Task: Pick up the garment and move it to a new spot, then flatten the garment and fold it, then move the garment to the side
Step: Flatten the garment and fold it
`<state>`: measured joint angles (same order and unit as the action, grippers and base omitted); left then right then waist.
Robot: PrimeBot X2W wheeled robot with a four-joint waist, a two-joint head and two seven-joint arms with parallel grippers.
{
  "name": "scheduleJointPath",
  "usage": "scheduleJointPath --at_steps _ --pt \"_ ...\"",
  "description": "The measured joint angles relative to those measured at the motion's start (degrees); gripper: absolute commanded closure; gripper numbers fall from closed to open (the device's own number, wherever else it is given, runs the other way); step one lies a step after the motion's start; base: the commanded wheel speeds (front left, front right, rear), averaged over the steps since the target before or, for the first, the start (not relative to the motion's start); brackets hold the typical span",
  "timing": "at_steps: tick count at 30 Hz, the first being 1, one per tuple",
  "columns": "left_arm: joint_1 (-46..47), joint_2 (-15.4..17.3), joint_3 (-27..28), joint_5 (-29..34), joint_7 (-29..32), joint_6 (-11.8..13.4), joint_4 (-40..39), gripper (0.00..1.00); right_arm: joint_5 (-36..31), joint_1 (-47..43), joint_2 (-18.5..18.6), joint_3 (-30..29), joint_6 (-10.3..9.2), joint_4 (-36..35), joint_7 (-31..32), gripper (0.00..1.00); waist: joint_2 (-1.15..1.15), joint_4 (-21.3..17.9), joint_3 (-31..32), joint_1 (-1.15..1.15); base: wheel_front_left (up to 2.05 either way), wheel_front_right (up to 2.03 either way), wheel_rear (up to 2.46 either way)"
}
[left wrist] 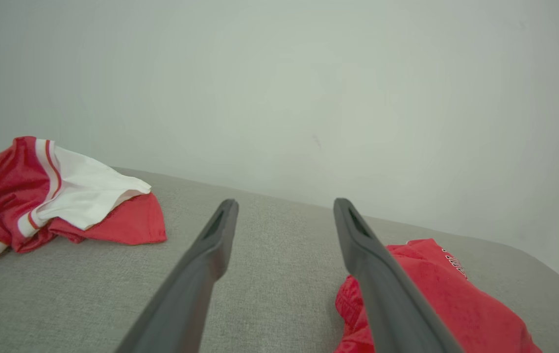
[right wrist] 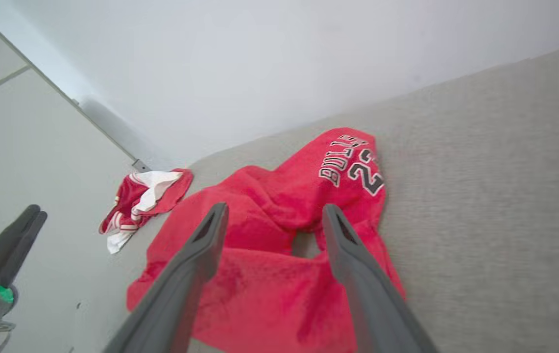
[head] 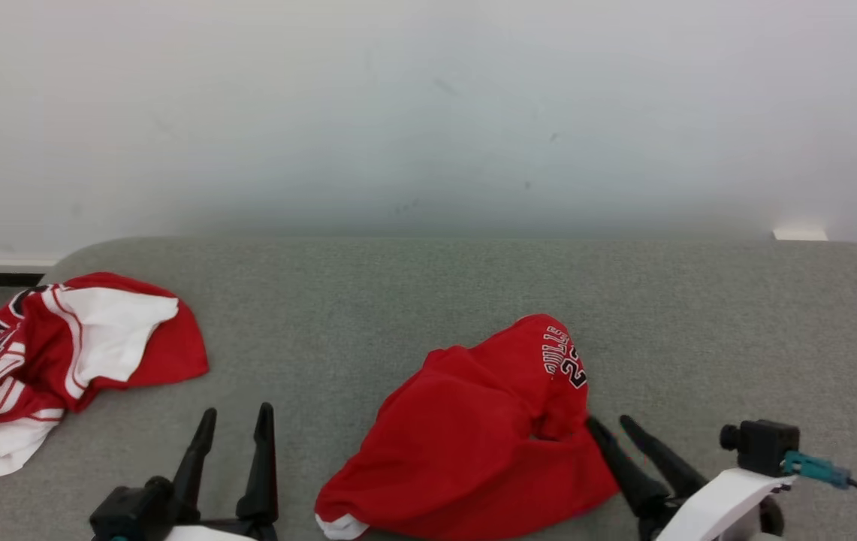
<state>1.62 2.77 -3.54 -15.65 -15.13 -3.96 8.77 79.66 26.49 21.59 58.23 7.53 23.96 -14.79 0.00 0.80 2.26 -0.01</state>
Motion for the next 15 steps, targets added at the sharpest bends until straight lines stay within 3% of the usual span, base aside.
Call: scheduleJointPath --at_steps 4,10,15 --pt "-0.2 0.0 0.3 0.0 0.0 0.1 -0.6 0.0 -16.2 -3.6 1.6 -13.6 0.01 2.1 -0.3 0.0 0.0 -2.0 0.0 0.0 0.0 0.0 0.0" --pt "-0.4 0.0 0.9 0.0 0.0 0.0 -1.2 0.0 -36.1 -16.3 -4.7 -32.8 0.01 -0.9 -0.4 0.0 0.0 -2.5 -0.2 0.0 0.0 0.0 0.0" --pt "-0.4 0.0 0.8 0.0 0.0 -0.1 -1.2 0.0 -44.7 -21.9 -8.9 -37.0 0.01 -1.7 -0.4 0.0 0.0 -2.1 -0.5 0.0 0.0 0.0 0.0"
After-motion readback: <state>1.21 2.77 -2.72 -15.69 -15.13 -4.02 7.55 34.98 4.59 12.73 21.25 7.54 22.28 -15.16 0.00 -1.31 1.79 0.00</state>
